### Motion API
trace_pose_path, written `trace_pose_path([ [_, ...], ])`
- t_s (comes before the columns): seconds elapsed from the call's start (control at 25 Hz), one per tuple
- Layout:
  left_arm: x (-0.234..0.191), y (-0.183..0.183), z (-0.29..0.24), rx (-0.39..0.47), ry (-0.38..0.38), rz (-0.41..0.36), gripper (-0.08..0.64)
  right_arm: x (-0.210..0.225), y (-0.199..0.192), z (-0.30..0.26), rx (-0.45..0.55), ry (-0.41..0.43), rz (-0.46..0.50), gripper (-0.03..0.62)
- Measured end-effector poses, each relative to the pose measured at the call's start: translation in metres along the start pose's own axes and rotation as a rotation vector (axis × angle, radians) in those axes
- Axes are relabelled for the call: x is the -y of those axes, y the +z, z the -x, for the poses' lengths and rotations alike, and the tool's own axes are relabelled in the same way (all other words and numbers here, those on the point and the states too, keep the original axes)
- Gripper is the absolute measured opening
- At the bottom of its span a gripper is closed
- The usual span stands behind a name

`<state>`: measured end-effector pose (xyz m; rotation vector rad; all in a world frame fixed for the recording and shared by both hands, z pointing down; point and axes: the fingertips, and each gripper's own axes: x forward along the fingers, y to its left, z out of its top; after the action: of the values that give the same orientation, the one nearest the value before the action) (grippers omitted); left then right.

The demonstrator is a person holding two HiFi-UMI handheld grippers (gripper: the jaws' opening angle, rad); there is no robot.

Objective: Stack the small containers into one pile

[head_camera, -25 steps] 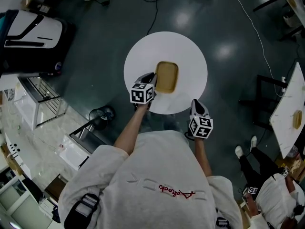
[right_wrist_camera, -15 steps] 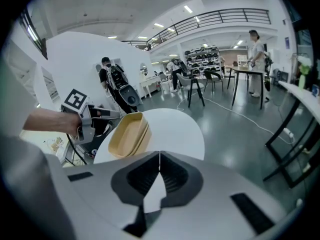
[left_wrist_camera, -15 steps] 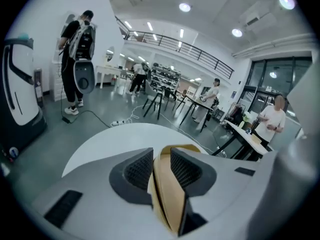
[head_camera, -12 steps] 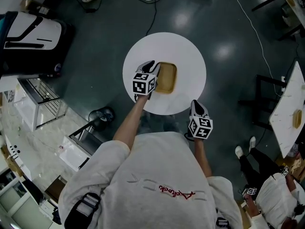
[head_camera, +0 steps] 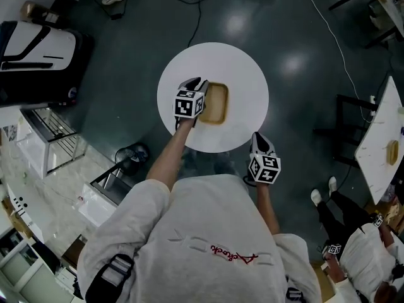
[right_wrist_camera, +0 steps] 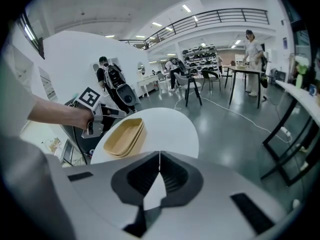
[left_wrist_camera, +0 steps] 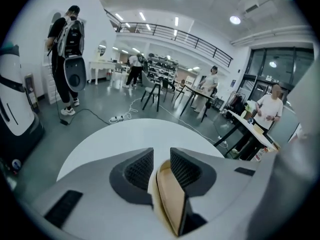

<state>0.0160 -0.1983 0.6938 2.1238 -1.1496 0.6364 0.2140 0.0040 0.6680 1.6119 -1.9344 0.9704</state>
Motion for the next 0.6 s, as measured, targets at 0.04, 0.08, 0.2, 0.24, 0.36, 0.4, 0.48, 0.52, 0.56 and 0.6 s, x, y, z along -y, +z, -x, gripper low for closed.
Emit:
trace_pose_path([
  [0.04, 0.000, -0.001, 0.000, 0.002, -0.003, 0.003, 0.107, 0.000, 0.000, -0.001, 0.000, 0.001, 0.000, 0.021],
  [0.08, 0.001, -0.001, 0.001, 0.007, -0.005, 0.002, 0.105, 0.000, 0.001, -0.001, -0.001, 0.002, 0.000, 0.021],
  [0.2, 0.001, -0.001, 0.005, 0.027, -0.003, -0.019, 0.046, -0.001, 0.003, -0.005, 0.001, 0.007, 0.002, 0.021],
  [0.24, 0.002, -0.001, 0.006, 0.029, -0.007, -0.024, 0.037, -0.001, 0.004, -0.006, 0.002, 0.010, 0.004, 0.021],
  [0.36, 0.005, -0.003, 0.013, 0.028, -0.038, -0.032, 0.016, -0.004, 0.007, -0.007, 0.004, 0.018, 0.009, 0.021],
  [0.4, 0.005, -0.004, 0.016, 0.026, -0.048, -0.038, 0.012, -0.005, 0.008, -0.008, 0.005, 0.020, 0.012, 0.021],
  [0.48, 0.006, -0.008, 0.024, 0.024, -0.062, -0.046, 0.010, -0.007, 0.010, -0.009, 0.009, 0.025, 0.018, 0.021],
  [0.52, 0.007, -0.010, 0.028, 0.026, -0.067, -0.048, 0.009, -0.009, 0.012, -0.009, 0.012, 0.028, 0.021, 0.021],
  [0.56, 0.007, -0.010, 0.033, 0.032, -0.071, -0.048, 0.009, -0.010, 0.015, -0.009, 0.015, 0.032, 0.024, 0.021],
  [0.6, 0.008, -0.010, 0.038, 0.039, -0.075, -0.049, 0.009, -0.012, 0.017, -0.009, 0.021, 0.038, 0.028, 0.021],
])
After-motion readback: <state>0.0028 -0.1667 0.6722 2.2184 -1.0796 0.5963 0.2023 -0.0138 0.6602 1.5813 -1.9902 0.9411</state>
